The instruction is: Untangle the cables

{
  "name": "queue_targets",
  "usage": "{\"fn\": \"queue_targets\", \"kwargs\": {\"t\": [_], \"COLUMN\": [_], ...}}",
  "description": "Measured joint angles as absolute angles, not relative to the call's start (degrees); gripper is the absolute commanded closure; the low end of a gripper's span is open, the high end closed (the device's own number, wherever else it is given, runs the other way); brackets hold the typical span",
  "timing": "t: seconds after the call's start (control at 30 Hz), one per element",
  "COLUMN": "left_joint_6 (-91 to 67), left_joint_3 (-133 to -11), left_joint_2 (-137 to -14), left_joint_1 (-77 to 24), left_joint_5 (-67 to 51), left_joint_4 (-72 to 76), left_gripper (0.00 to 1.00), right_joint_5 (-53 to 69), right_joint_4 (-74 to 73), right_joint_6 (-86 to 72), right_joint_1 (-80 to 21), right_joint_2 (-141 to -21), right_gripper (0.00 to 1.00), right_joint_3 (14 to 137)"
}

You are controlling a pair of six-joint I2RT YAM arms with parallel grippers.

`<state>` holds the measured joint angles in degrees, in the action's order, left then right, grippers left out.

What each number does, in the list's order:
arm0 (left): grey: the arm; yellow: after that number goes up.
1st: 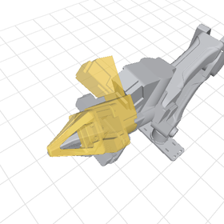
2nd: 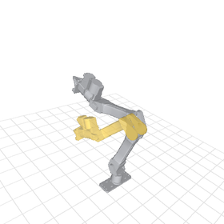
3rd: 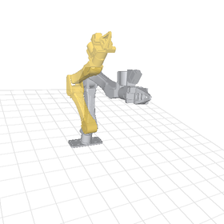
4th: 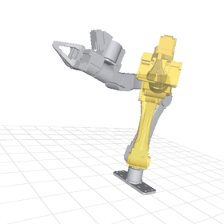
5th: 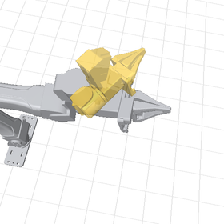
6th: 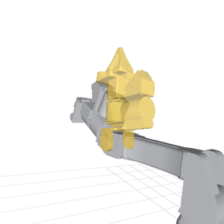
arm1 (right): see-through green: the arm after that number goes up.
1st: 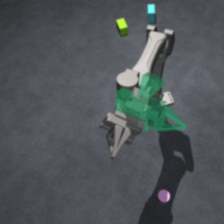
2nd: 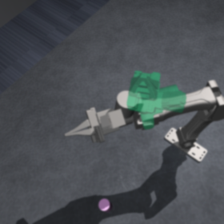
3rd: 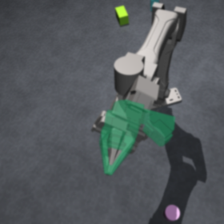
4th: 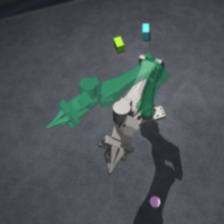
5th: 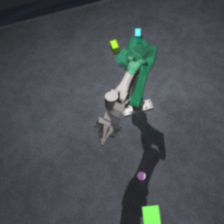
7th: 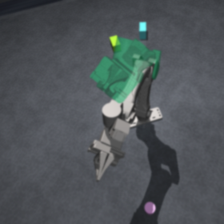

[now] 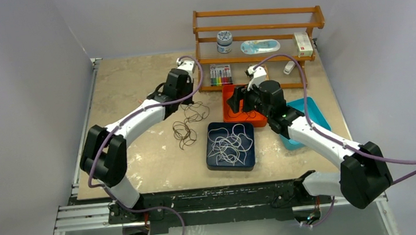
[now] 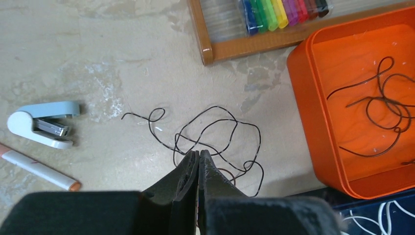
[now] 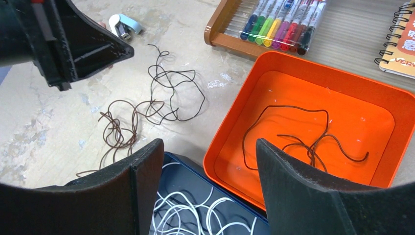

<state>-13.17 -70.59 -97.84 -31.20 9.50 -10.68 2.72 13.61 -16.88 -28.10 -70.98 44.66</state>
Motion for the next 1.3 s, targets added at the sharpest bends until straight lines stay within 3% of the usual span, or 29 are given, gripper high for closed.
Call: {"fn": "queue_targets", "kwargs": {"t": [0.07, 0.13, 0.2, 0.37, 0.67, 0.87, 1.3], "left_joint_6": [-13.4, -13.5, -14.1, -17.1, -39.5, -57.7, -72.1], "left_joint_3": [-70.6, -70.6, -70.7, -72.9, -71.1, -63.2, -60.1], "left_joint_2": [-96.8, -96.6, -96.9, -100.2, -100.4, -97.0, -97.3], "left_joint_1": [-31.2, -31.2, -31.2, -31.0, -30.9, -30.9, -30.5], "left_joint_5": [9.8, 10.3, 11.2, 13.5, 16.8, 18.0, 17.6], "left_joint_4": [-10.7, -10.7, -11.6, -13.8, -14.0, -10.7, -1.9], "left_gripper": [0.95, 0.76, 0.65, 0.54, 0.51, 0.5, 0.48], "right_joint_5": [2.7, 2.7, 2.7, 2.7, 2.7, 2.7, 2.5], "right_joint_4": [13.6, 13.6, 13.6, 13.6, 13.6, 13.6, 13.6], "right_joint_6": [-16.9, -16.9, -16.9, -16.9, -16.9, -17.3, -17.3], "right_joint_1": [-28.1, -28.1, -28.1, -28.1, -28.1, -28.1, -28.1], "right_joint_2": [-71.0, -71.0, -71.0, -71.0, -71.0, -71.0, -71.0], "right_gripper": [0.29, 0.28, 0.28, 0.28, 0.28, 0.28, 0.28], "right_joint_3": [44.7, 44.7, 44.7, 44.7, 44.7, 44.7, 44.7]}}
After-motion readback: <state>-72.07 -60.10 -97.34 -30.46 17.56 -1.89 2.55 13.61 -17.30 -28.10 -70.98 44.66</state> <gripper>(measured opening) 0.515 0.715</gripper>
